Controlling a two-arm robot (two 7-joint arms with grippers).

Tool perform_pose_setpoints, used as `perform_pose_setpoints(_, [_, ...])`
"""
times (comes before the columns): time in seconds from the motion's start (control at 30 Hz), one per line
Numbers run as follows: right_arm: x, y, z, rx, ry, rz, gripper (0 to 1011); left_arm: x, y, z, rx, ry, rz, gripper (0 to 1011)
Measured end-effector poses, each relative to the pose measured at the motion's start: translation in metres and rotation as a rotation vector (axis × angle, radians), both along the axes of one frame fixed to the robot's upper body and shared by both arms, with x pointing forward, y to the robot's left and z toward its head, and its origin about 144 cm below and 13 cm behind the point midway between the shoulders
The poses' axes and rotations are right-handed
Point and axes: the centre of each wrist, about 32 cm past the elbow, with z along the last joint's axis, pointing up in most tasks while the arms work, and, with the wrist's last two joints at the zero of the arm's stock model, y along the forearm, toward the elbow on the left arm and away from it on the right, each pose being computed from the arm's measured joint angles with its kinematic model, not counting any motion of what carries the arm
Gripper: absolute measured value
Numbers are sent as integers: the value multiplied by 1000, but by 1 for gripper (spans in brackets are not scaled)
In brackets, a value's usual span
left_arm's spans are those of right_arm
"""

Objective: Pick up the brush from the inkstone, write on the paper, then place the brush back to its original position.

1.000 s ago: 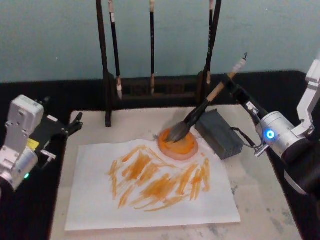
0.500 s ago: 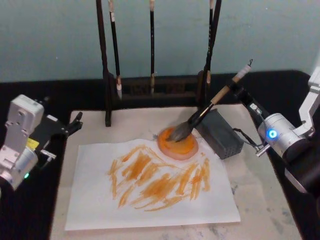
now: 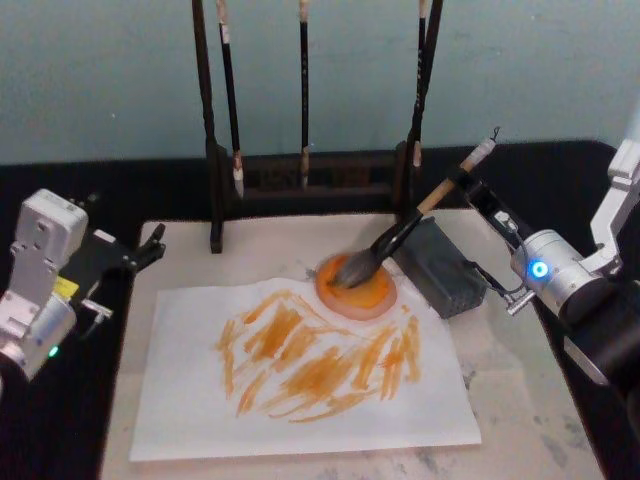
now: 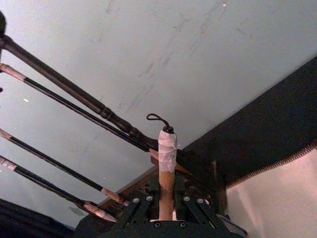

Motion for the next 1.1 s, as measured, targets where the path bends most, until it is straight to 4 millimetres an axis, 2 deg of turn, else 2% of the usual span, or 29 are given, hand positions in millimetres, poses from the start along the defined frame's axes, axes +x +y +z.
perform_pose_setpoints(1.1, [0, -1, -8, 8, 45, -17, 175, 0, 0, 0, 0, 0, 0, 1001])
